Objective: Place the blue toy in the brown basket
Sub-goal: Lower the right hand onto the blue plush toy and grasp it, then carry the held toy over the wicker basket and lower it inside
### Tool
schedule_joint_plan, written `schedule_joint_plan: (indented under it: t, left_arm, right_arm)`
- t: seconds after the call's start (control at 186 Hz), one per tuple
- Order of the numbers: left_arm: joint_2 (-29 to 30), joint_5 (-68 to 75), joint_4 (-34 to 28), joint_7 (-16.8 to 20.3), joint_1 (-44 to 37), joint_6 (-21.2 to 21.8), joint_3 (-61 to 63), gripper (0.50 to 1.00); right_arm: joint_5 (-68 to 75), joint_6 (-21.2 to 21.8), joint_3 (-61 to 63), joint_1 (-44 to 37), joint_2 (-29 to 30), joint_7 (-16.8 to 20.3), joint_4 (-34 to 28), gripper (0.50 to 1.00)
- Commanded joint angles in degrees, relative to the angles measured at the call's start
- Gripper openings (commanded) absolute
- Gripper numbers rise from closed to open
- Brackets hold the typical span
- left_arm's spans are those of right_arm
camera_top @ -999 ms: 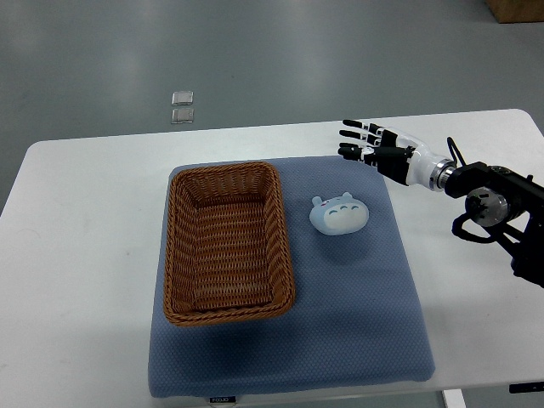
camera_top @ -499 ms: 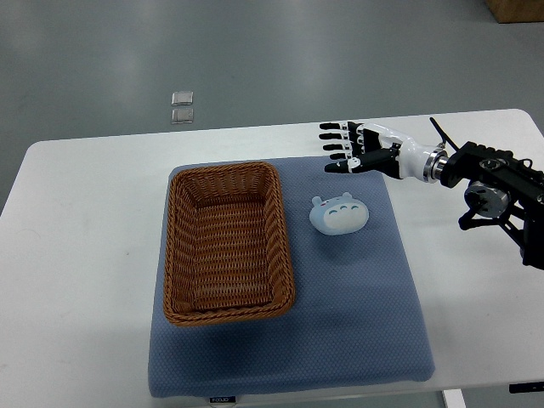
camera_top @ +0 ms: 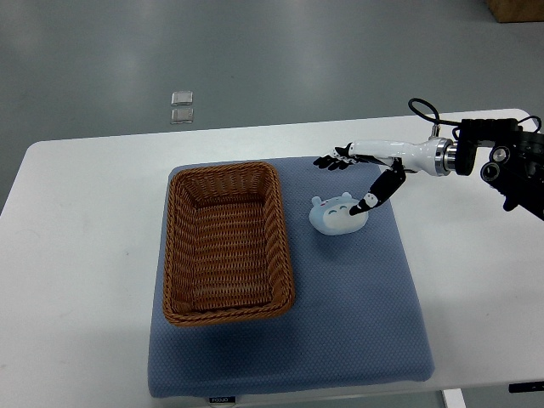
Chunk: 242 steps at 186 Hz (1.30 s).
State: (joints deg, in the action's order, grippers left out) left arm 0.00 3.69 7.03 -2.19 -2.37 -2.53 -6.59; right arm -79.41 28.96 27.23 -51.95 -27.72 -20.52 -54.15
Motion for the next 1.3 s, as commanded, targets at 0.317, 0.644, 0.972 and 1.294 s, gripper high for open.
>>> schedule_joint_plan:
  t: [0.317,0.644,0.972,1.294]
  left_arm:
    - [0.0,0.0,0.0,0.0,0.0,0.1,0.0,1.000]
    - [0.0,0.0,0.0,0.0,0.0,0.0,0.0,1.000]
    - [0.0,0.0,0.1,0.0,0.0,0.1,0.0,1.000]
    - [0.0,0.0,0.0,0.0,0.0,0.0,0.0,1.000]
  right_arm:
    - [-1.5,-10.5,-5.3,2.0,0.6,-0.3,-1.2,0.911]
    - [-1.5,-16.3,-5.3,4.4,2.5,-0.1,0.5,0.899]
    - [-1.5,-17.7,-6.1,4.4,3.6,-0.1,0.6,0.500]
    - [-0.7,-17.7,-5.3,3.0,3.4,-0.6,0.5,0.500]
